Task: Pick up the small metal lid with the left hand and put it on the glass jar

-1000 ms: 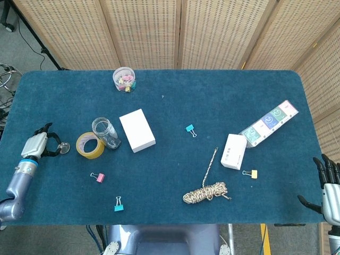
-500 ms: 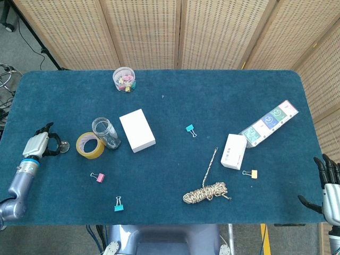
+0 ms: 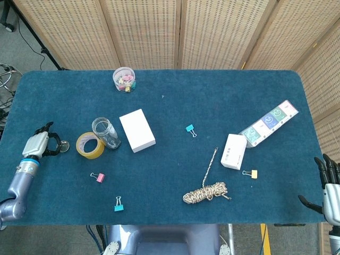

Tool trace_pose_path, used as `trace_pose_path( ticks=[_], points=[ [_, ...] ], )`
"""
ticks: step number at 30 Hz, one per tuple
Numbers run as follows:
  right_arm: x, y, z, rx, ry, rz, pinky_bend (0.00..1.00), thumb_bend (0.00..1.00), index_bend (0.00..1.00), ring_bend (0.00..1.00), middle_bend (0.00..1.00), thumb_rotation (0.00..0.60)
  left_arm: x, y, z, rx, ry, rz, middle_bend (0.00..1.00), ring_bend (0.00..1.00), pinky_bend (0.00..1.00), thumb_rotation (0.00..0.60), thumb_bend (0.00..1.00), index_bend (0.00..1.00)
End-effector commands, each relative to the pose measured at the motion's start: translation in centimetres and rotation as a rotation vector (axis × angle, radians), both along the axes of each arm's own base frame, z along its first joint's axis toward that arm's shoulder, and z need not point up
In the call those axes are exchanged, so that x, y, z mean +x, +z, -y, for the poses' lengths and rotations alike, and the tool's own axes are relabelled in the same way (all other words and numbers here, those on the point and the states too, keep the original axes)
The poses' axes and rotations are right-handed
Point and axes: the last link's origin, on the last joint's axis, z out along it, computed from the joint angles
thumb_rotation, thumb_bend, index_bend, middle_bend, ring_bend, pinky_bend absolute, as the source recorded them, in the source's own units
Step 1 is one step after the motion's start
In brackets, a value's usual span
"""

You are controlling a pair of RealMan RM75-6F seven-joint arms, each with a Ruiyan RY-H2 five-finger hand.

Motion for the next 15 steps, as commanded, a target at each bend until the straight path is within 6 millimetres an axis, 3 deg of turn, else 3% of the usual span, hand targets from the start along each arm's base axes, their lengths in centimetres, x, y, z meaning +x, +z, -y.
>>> trace_pose_path(
  ticks=[1, 9, 11, 12, 15],
  points=[
    [0.0, 0.0, 0.0, 0.001, 0.0, -0.001, 0.0, 0.0, 0.0, 0.0, 0.0, 0.6, 0.5, 0.8, 0.0, 0.02, -0.027, -0.006, 0.0, 0.0, 0.0, 0.6, 0.43, 0.64],
    [0.1, -0.1, 0.0, 0.004, 0.0, 0.001, 0.0, 0.0, 0.0, 0.0, 0.0, 0.6, 3.1, 3.4, 0.6, 0.065, -0.12, 0.007, 0.0, 0.0, 0.0, 0.6, 0.43, 0.64],
    [0.1, 0.0, 0.0, 0.001, 0.001, 0.001, 0.0, 0.0, 0.0, 0.0, 0.0, 0.6, 4.5, 4.5, 0.9, 0.084, -0.164, 0.035, 0.0, 0.0, 0.0, 0.6, 0.43, 0.64],
    [0.1, 0.1, 0.0, -0.004, 0.001, 0.003, 0.0, 0.0, 0.0, 0.0, 0.0, 0.6, 6.7, 6.4, 1.1, 0.124, -0.254, 0.036, 0.0, 0.0, 0.0, 0.6, 0.44, 0.64],
    [0.1, 0.2, 0.0, -0.006, 0.002, 0.007, 0.0, 0.0, 0.0, 0.0, 0.0, 0.6, 8.8, 8.1, 1.6, 0.125, -0.31, 0.037, 0.0, 0.0, 0.0, 0.6, 0.44, 0.65]
  ],
)
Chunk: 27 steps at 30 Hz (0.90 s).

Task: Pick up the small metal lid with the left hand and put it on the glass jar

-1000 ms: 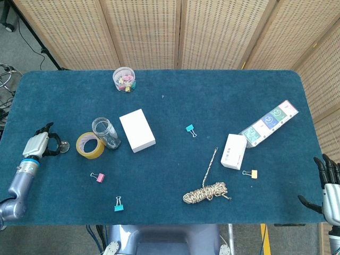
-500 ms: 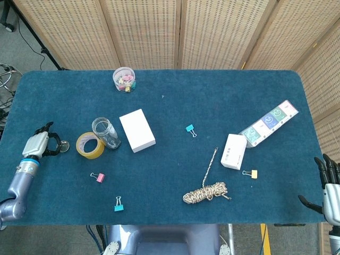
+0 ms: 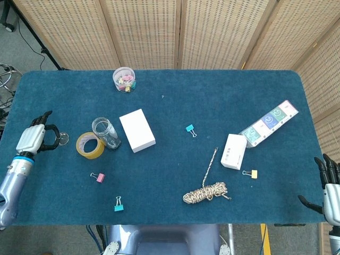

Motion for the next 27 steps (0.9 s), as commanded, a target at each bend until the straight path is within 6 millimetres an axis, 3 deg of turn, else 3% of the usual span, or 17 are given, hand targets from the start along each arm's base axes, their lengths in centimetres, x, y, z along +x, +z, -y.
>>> trace_pose_path(
  ticks=[1, 9, 15, 27],
  points=[
    [0.0, 0.0, 0.0, -0.001, 0.0, 0.001, 0.0, 0.0, 0.0, 0.0, 0.0, 0.6, 4.2, 3.9, 0.7, 0.046, -0.135, 0.006, 0.0, 0.0, 0.0, 0.6, 0.44, 0.65],
    [0.0, 0.0, 0.0, 0.002, -0.002, 0.003, 0.0, 0.0, 0.0, 0.0, 0.0, 0.6, 9.4, 6.0, -0.3, 0.058, -0.248, -0.022, 0.0, 0.0, 0.0, 0.6, 0.44, 0.65],
    [-0.1, 0.0, 0.0, 0.0, -0.002, -0.001, 0.0, 0.0, 0.0, 0.0, 0.0, 0.6, 12.2, 4.3, -1.9, -0.001, -0.306, -0.019, 0.0, 0.0, 0.0, 0.6, 0.44, 0.65],
    [-0.2, 0.4, 0.0, -0.01, -0.005, 0.003, 0.0, 0.0, 0.0, 0.0, 0.0, 0.6, 14.2, 2.1, -3.0, -0.056, -0.323, 0.052, 0.0, 0.0, 0.0, 0.6, 0.44, 0.65]
  ],
)
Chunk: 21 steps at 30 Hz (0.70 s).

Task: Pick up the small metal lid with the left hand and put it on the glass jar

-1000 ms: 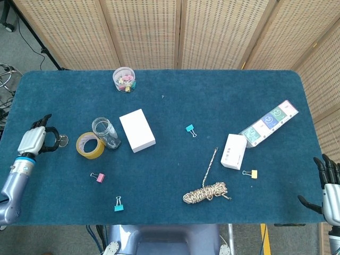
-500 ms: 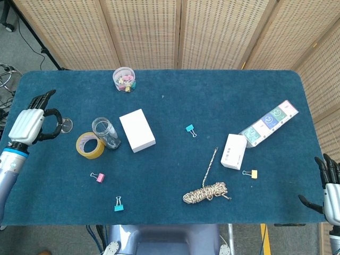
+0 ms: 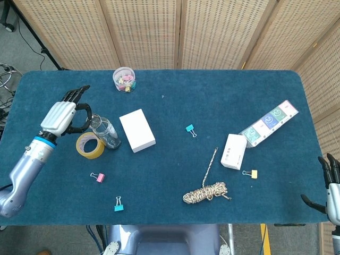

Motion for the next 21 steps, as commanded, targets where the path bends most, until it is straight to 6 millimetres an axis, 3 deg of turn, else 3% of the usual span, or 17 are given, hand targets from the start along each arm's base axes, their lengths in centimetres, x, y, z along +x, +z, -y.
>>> trace_pose_path(
  ticks=[1, 21],
  points=[
    [0.0, 0.0, 0.0, 0.002, 0.001, 0.001, 0.0, 0.0, 0.0, 0.0, 0.0, 0.6, 0.2, -0.2, 0.0, -0.002, 0.002, -0.001, 0.0, 0.0, 0.0, 0.6, 0.44, 0.65],
    [-0.1, 0.0, 0.0, 0.001, -0.003, 0.0, 0.0, 0.0, 0.0, 0.0, 0.0, 0.6, 0.0, -1.9, -0.4, -0.022, 0.032, 0.005, 0.0, 0.0, 0.0, 0.6, 0.44, 0.65]
  ],
)
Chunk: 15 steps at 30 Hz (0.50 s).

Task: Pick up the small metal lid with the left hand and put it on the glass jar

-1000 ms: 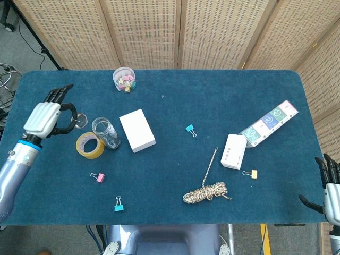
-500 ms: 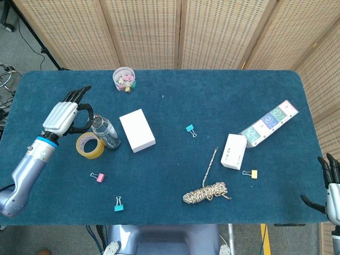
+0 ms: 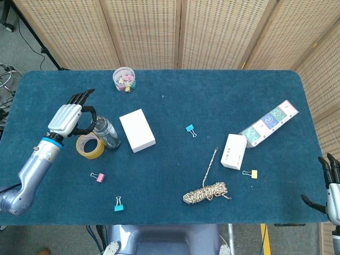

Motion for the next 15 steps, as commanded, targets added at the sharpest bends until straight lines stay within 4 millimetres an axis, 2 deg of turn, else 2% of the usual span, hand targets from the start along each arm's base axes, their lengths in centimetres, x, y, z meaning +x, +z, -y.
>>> trace_pose_path(
  ticks=[1, 15],
  points=[
    [-0.02, 0.04, -0.01, -0.003, -0.001, -0.002, 0.0, 0.0, 0.0, 0.0, 0.0, 0.6, 0.1, -0.09, -0.02, -0.002, -0.001, 0.007, 0.0, 0.0, 0.0, 0.6, 0.44, 0.65],
    [-0.01, -0.11, 0.0, 0.001, -0.003, -0.003, 0.0, 0.0, 0.0, 0.0, 0.0, 0.6, -0.05, -0.31, -0.17, -0.009, 0.01, -0.012, 0.0, 0.0, 0.0, 0.6, 0.44, 0.63]
  ],
)
